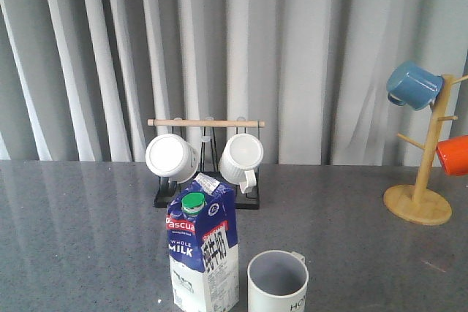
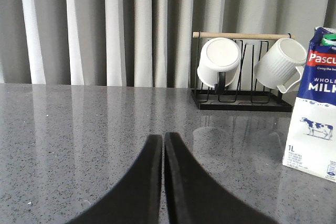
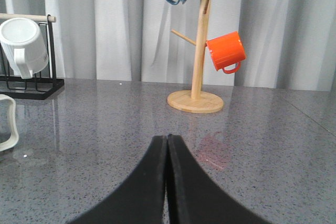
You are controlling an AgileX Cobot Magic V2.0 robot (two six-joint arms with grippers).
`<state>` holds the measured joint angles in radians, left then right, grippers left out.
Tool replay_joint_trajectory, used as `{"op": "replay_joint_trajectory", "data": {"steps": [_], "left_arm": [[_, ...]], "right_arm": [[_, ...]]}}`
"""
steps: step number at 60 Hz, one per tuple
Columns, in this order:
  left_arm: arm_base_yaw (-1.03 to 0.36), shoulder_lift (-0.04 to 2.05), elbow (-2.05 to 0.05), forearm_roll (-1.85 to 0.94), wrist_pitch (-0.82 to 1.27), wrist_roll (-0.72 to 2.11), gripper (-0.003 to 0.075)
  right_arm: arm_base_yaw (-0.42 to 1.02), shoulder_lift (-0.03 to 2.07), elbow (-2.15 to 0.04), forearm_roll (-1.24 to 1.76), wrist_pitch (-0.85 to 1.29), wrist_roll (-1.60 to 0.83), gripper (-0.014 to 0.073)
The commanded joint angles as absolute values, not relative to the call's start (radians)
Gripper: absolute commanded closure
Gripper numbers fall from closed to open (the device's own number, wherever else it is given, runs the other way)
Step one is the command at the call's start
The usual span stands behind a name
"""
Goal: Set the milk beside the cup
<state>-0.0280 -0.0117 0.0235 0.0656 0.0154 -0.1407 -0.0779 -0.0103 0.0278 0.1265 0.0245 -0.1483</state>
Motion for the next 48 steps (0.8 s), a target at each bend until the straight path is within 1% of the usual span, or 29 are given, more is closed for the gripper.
{"op": "replay_joint_trajectory", "data": {"steps": [1, 48], "left_arm": [[-0.025, -0.024, -0.003, 0.064, -0.062, -0.152, 0.0726], [-0.025, -0.024, -0.003, 0.064, -0.062, -0.152, 0.0726]], "right_arm": [[-0.084, -0.025, 0.038, 0.117, -0.037, -0.147, 0.0598], [-0.083, -0.025, 0.037, 0.124, -0.029, -0.148, 0.0598]]}}
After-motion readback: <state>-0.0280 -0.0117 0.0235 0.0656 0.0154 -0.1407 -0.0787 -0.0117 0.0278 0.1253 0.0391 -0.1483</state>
